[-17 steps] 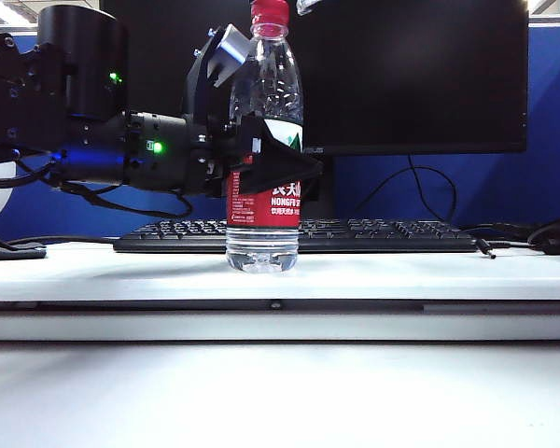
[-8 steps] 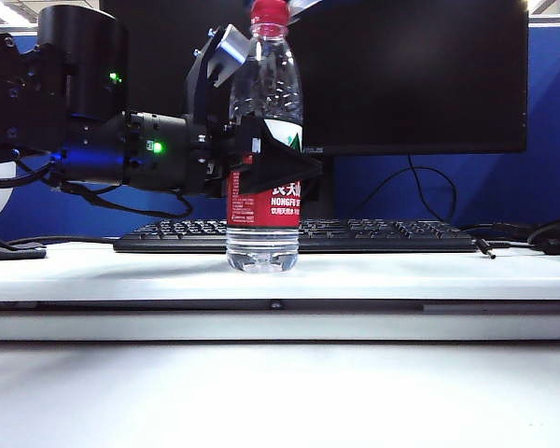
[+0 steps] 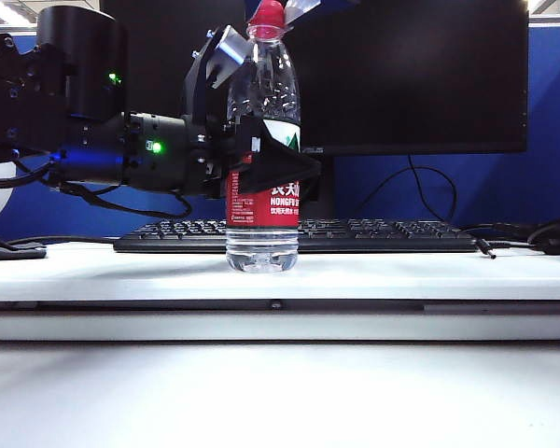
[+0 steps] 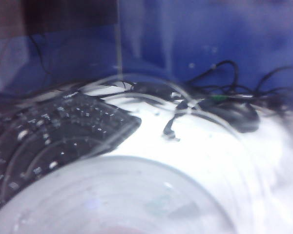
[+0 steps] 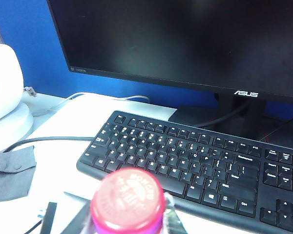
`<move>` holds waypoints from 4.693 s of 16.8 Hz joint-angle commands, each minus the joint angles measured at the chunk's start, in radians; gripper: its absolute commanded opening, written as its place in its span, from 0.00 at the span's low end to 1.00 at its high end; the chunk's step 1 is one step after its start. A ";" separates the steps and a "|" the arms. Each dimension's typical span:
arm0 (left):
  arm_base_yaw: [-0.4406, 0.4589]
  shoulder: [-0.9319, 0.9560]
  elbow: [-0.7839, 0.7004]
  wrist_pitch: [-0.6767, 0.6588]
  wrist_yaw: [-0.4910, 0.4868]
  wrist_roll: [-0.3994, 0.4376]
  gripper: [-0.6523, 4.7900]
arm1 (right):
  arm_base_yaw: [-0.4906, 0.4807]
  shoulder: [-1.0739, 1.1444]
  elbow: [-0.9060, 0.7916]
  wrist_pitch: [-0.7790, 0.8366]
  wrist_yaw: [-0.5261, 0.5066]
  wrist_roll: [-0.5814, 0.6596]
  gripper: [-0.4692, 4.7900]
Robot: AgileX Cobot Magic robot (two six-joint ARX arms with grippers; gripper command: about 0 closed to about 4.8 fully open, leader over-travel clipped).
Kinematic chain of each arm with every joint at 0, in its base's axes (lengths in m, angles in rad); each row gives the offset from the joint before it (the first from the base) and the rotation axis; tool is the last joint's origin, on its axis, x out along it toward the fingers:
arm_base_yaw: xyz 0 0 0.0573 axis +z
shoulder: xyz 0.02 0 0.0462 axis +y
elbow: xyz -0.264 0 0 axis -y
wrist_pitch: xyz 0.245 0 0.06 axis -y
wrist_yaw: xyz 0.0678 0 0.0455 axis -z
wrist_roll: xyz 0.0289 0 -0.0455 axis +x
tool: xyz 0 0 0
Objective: Unscrew the cap from the plastic bottle on the table.
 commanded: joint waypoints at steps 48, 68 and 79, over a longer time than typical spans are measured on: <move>-0.001 0.000 0.002 0.001 -0.160 0.018 0.66 | -0.480 -0.234 0.004 -0.518 -1.057 -0.245 0.07; 0.000 0.000 0.002 0.030 -0.160 0.013 0.87 | -0.480 -0.241 0.004 -0.510 -1.057 -0.244 0.07; 0.000 -0.003 0.002 0.194 -0.152 -0.024 1.00 | -0.480 -0.241 0.004 -0.511 -1.061 -0.239 0.07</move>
